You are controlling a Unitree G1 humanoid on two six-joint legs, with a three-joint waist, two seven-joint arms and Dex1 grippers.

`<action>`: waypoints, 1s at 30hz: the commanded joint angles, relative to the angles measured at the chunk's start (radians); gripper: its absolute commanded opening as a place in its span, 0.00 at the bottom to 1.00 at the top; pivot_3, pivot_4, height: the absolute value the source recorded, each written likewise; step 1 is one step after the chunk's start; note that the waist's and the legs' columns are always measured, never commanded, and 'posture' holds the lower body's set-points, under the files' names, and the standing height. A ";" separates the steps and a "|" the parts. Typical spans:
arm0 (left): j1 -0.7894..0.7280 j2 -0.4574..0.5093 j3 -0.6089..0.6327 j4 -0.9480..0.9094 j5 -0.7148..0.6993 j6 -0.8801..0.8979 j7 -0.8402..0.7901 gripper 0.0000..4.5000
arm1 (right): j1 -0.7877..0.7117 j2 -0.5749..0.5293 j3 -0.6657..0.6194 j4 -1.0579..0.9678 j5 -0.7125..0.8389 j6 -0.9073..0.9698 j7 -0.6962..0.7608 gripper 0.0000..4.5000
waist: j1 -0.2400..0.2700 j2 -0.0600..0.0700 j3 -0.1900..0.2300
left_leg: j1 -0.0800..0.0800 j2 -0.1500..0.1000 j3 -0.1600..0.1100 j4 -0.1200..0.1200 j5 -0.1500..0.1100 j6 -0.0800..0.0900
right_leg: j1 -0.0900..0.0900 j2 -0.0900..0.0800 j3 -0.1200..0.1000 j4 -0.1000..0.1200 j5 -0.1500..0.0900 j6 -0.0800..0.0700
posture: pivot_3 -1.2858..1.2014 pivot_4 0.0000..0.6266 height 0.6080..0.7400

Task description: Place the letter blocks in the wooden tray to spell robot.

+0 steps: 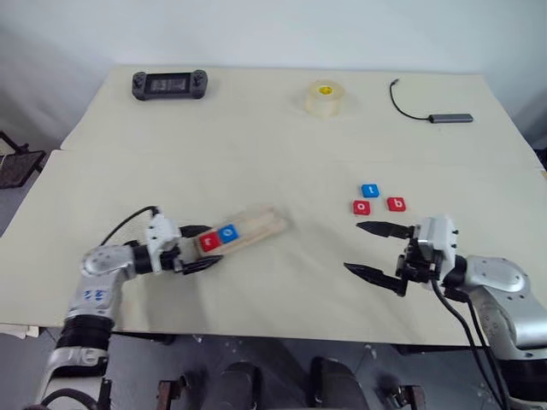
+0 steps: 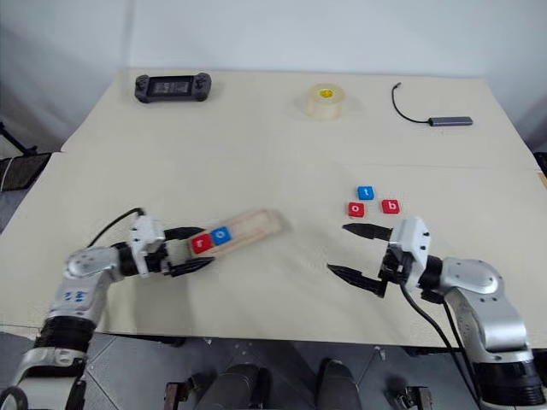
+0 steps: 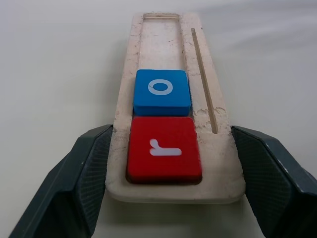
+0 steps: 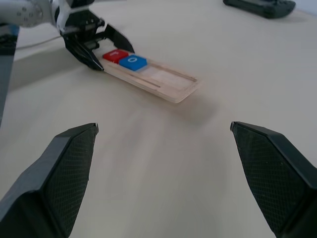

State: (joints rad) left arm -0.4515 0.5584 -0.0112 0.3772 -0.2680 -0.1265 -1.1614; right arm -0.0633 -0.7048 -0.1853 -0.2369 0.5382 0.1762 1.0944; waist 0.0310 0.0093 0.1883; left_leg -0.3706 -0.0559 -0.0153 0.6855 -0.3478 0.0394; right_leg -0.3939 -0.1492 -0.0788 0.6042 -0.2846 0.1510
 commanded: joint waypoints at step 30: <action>-0.113 -0.013 0.007 0.099 -0.058 -0.045 -0.203 1.00 | 0.528 0.066 -0.428 -0.096 -0.012 -0.142 -0.122 1.00 | -0.006 -0.001 0.000 | 0.002 0.001 0.003 0.000 0.001 0.002 | 0.001 0.000 0.002 0.000 0.001 0.001 | 0.52 0.24 1.00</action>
State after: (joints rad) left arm -0.5894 0.5222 -0.0410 0.5368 -0.2758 -0.1972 -1.3436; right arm 0.4550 -0.6547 -0.5698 -0.3238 0.5276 0.0724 0.9827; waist 0.0248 0.0085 0.1886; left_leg -0.3690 -0.0550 -0.0130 0.6856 -0.3469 0.0410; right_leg -0.3931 -0.1491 -0.0768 0.6038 -0.2839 0.1525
